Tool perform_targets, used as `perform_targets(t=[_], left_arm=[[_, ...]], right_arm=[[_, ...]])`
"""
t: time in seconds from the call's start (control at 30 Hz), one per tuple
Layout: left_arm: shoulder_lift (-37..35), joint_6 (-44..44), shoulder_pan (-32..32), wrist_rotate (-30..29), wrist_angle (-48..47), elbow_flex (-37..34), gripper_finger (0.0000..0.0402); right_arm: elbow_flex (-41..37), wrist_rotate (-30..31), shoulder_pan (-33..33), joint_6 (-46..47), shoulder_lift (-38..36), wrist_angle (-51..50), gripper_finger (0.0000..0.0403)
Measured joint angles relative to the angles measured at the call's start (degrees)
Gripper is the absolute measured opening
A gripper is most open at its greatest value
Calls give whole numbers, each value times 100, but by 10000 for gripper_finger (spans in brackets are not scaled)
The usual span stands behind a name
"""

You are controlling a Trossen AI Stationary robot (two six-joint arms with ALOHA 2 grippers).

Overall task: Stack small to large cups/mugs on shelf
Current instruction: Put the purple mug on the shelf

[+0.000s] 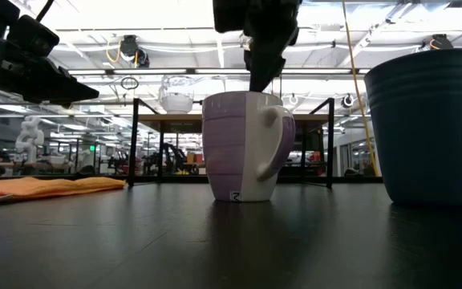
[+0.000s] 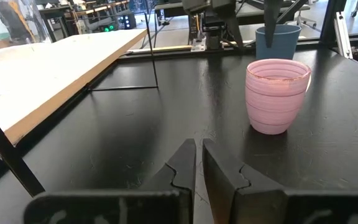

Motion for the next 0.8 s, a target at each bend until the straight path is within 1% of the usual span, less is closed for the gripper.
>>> perform_targets(t=[0.07,0.4,0.8], left_arm=[[0,0,1,-2,0,0,33],[0,0,1,0,-1,0,33],[0,0,1,2,-2,0,33]], right_arm=[[-7,-81,0,63,34,20,165],[-15,-86,-15,92,328,-9,165],[-17,-89,-74,77,337,103,165]])
